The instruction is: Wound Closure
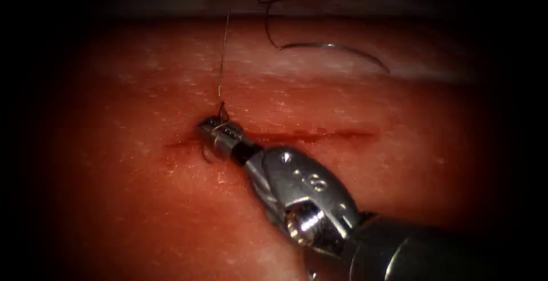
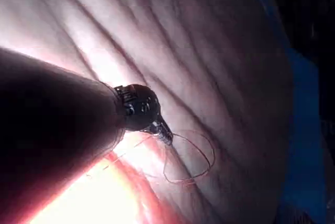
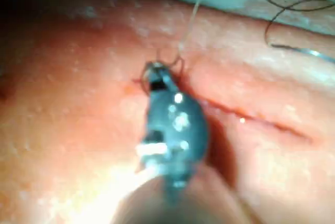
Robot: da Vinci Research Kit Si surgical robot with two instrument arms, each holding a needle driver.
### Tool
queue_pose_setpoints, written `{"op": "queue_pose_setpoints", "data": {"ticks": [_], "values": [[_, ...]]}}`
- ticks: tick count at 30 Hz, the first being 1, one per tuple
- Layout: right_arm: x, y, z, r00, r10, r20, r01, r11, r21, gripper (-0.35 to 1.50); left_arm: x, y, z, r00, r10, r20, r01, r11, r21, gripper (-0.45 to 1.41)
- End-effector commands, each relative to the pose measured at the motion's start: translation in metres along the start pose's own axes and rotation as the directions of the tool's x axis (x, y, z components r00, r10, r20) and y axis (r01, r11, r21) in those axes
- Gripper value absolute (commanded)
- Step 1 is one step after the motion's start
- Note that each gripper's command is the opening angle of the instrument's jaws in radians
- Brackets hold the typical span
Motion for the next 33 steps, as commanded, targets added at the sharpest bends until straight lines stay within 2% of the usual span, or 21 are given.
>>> {"op": "queue_pose_setpoints", "data": {"ticks": [1,4,7,11,15,25,33], "values": [[-0.0004,-0.0003,0.0007,1.0,0.0,0.0,0.0,1.0,0.005,-0.35,0.0001,-0.001,0.0011,1.0,0.011,0.013,-0.011,1.0,0.008,-0.35],[-0.0007,-0.0006,0.0004,1.0,-0.001,0.008,0.001,1.0,0.009,-0.35,-0.001,-0.0022,0.0027,0.995,0.058,0.083,-0.063,0.997,0.052,-0.35],[-0.0009,-0.0009,0.0002,1.0,-0.002,0.013,0.001,1.0,0.011,-0.35,-0.0012,-0.0025,0.0035,0.99,0.091,0.112,-0.099,0.993,0.066,-0.35],[-0.0015,-0.0019,-0.0006,1.0,-0.004,0.025,0.004,1.0,0.024,-0.35,0.0018,-0.0037,0.0051,0.977,0.148,0.156,-0.162,0.983,0.086,-0.35],[-0.0018,-0.0023,-0.0009,1.0,-0.005,0.03,0.005,1.0,0.027,-0.35,0.0036,-0.0046,0.0064,0.966,0.164,0.201,-0.188,0.977,0.104,-0.35],[-0.0024,-0.0036,-0.0023,0.999,-0.008,0.047,0.006,0.999,0.038,-0.35,0.0046,-0.0058,0.0085,0.959,0.177,0.219,-0.209,0.97,0.128,-0.35],[-0.0023,-0.0033,-0.003,0.999,-0.009,0.05,0.007,0.999,0.045,-0.35,0.0055,-0.0068,0.0101,0.95,0.204,0.236,-0.242,0.959,0.145,-0.35]]}}
